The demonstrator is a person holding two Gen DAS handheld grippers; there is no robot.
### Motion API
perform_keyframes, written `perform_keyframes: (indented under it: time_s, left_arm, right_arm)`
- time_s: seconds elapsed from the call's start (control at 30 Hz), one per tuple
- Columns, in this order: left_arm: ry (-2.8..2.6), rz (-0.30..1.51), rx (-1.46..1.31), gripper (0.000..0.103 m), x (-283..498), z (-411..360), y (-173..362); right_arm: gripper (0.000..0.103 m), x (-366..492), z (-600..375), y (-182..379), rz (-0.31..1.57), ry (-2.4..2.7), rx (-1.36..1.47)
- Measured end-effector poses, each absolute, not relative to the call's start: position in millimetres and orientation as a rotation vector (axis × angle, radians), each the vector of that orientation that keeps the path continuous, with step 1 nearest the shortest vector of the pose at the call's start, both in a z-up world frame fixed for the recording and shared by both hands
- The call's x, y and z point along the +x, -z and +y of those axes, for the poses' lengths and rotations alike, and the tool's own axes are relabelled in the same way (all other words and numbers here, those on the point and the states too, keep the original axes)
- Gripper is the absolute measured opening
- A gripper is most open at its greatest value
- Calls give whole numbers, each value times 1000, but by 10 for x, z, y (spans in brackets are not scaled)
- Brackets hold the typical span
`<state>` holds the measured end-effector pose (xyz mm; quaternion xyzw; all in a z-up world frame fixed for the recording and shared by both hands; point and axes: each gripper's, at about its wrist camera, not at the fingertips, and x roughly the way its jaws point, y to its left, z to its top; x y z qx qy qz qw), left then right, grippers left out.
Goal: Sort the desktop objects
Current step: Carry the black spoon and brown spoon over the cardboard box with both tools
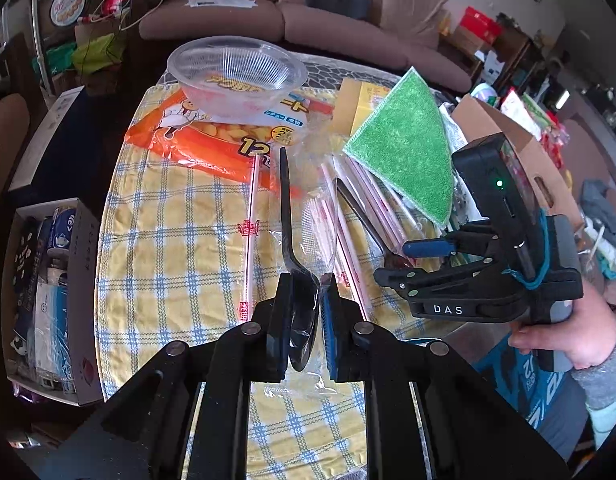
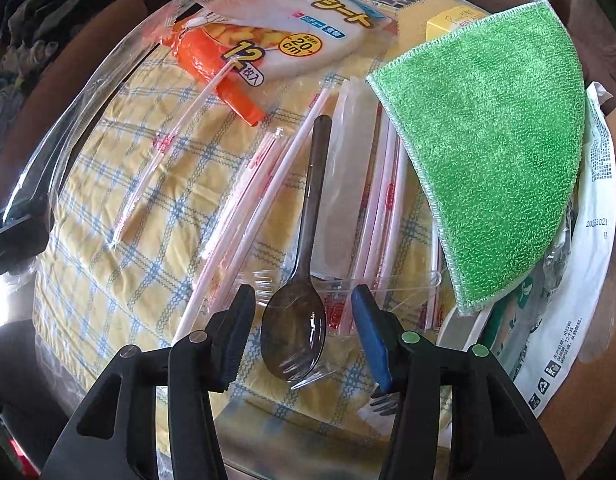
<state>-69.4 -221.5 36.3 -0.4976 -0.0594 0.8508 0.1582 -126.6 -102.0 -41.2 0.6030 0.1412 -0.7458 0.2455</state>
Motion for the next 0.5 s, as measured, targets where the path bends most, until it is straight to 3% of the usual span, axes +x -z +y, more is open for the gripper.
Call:
perform_keyframes:
  time_s: [0.03,0.07,0.5]
  left_arm:
    - [-2435,-163,-1425,13,-696,-2211,-360]
    - [-2440,-159,-1424,13,-697,-2208,-361]
    - [-2445,-119,-1406,13,-667,-2103,-501]
  right_arm:
    - [41,-1264,-1028,423,396,2030,1650]
    - [27,-1259,-1035,435,395,2016,1652]
    - [26,-1198,-826,-42,293,2067,1534]
